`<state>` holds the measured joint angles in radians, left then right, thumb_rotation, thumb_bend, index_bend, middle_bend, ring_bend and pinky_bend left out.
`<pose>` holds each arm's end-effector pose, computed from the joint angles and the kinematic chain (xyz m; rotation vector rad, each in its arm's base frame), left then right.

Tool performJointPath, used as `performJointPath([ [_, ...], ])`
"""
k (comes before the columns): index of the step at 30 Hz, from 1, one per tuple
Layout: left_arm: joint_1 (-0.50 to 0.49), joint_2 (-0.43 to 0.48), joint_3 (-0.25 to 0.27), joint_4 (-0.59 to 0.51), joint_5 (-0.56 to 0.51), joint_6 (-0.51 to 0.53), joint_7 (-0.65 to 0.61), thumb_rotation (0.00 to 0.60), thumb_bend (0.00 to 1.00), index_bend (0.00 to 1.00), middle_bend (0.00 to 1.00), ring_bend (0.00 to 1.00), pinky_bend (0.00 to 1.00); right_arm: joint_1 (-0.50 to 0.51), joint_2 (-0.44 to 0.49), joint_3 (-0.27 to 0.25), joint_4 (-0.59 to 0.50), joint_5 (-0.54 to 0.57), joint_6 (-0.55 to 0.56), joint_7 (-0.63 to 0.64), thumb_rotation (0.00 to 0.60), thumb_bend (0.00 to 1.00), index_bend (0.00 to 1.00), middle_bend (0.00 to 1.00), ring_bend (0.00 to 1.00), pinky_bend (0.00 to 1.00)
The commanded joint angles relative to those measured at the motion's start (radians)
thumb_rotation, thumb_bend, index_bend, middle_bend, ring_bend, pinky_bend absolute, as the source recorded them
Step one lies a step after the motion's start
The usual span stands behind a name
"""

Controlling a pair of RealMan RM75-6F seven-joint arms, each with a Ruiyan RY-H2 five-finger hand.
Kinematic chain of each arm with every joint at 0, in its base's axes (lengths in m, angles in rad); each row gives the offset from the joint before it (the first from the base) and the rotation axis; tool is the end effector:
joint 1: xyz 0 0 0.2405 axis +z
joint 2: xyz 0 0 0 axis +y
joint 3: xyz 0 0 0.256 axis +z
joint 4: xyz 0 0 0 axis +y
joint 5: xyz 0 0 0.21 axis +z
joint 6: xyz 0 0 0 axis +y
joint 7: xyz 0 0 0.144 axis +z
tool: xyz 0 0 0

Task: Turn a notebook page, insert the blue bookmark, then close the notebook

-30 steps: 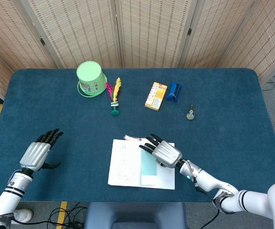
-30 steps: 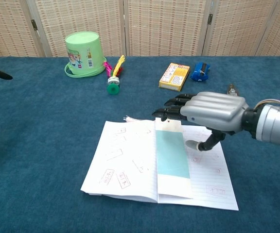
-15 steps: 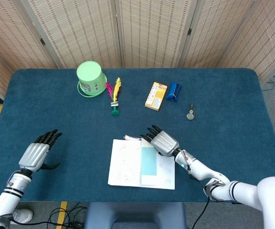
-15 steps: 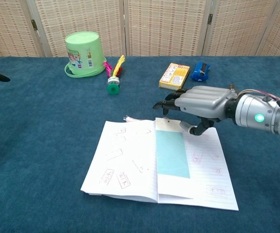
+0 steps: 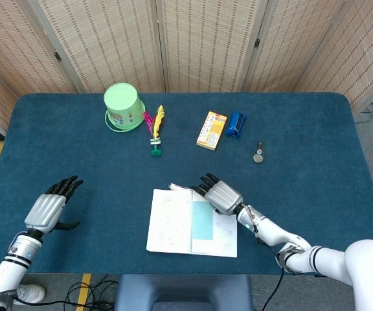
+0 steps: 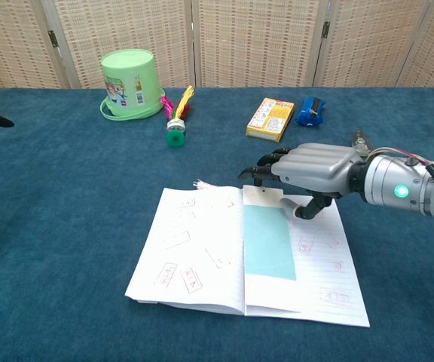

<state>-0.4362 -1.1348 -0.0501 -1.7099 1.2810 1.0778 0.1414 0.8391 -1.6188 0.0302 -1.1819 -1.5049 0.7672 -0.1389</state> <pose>-0.2558 0.2687 0.0991 -1.7055 -1.0442 -0.7826 -0.1645 -0.3454 -0.0621 2.3022 -0.6202 0.7356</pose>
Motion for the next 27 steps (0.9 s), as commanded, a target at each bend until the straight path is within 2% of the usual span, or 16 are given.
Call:
performJointPath([
  [1, -0.001, 0.0, 0.0, -0.001, 0.0, -0.001, 0.002, 0.6, 0.23, 0.01, 0.0, 0.04, 0.16, -0.003, 0.007, -0.007, -0.009, -0.007, 0.007, 0.004, 0.6, 0.6, 0.0, 0.2, 0.0, 0.0],
  [14, -0.003, -0.002, -0.001, -0.006, -0.004, -0.005, 0.013, 0.6, 0.23, 0.01, 0.0, 0.04, 0.16, -0.011, 0.015, -0.026, -0.024, -0.02, 0.026, 0.009, 0.6, 0.6, 0.0, 0.2, 0.0, 0.0],
  [21, -0.002, -0.005, -0.001, -0.003, 0.0, -0.004, 0.011, 0.6, 0.23, 0.01, 0.0, 0.04, 0.16, -0.021, 0.028, -0.013, -0.035, -0.01, 0.055, -0.007, 0.6, 0.59, 0.0, 0.2, 0.0, 0.0],
  [25, -0.002, -0.005, -0.002, -0.003, 0.003, -0.001, 0.01, 0.6, 0.23, 0.01, 0.0, 0.04, 0.16, -0.033, 0.046, -0.007, -0.073, -0.009, 0.086, -0.024, 0.6, 0.57, 0.0, 0.16, 0.0, 0.0],
  [27, -0.001, -0.003, -0.002, -0.004, 0.007, 0.003, 0.01, 0.6, 0.23, 0.01, 0.0, 0.04, 0.16, -0.042, 0.057, -0.011, -0.105, -0.02, 0.11, -0.025, 0.6, 0.53, 0.0, 0.14, 0.0, 0.0],
])
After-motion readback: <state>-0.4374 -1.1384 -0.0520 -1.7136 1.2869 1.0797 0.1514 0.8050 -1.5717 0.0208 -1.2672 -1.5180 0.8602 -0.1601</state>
